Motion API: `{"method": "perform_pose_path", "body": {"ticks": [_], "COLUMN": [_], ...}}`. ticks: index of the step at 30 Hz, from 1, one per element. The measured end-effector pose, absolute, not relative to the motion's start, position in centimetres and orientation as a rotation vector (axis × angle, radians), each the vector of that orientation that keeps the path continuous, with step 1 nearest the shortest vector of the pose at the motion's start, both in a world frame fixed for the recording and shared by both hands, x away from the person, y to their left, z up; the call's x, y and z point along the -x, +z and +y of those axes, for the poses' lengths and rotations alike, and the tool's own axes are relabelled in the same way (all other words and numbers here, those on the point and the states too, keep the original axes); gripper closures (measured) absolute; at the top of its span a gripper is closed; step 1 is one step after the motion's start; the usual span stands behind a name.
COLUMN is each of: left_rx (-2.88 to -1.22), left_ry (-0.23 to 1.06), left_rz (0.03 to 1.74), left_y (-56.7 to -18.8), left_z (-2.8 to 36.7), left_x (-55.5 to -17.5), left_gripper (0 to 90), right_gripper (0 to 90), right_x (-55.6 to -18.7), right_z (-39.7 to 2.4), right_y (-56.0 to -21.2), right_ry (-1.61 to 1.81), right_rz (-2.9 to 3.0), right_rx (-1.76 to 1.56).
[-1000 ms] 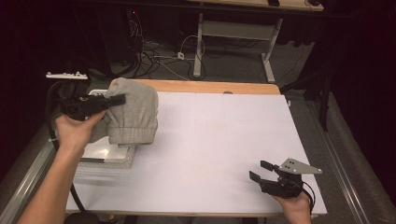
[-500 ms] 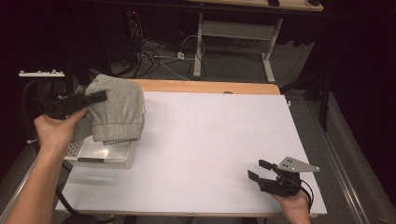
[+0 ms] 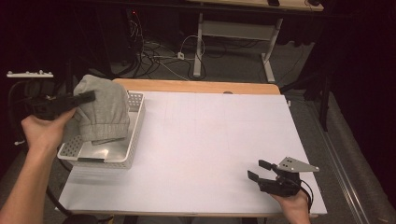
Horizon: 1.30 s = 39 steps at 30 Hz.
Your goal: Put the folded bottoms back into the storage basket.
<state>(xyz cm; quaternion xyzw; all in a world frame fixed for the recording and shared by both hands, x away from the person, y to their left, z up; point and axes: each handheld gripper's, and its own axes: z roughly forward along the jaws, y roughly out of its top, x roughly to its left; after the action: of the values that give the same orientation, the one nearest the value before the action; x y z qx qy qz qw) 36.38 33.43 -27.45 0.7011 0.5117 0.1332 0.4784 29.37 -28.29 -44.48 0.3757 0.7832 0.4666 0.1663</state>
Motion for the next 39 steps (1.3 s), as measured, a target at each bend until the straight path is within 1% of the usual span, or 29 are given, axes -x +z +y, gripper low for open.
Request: {"method": "perform_pose_path", "body": {"ticks": [15,39], "left_rx": [-1.754,-1.783], "left_ry": [0.279,0.259], "left_rz": [1.285,1.302], "left_y": [-29.6,-31.2], "left_z": [33.3,32.4], "left_x": [-37.9,-39.9], "left_gripper": [70.4,70.1], "right_gripper": [35.8,35.7], "right_x": [-29.4,-29.3], "right_z": [-28.3,-28.3], "right_y": [-44.6,-44.6], "right_ry": [1.326,1.325], "right_rz": [2.242,2.249], "right_rx": [-1.071,-1.072]}}
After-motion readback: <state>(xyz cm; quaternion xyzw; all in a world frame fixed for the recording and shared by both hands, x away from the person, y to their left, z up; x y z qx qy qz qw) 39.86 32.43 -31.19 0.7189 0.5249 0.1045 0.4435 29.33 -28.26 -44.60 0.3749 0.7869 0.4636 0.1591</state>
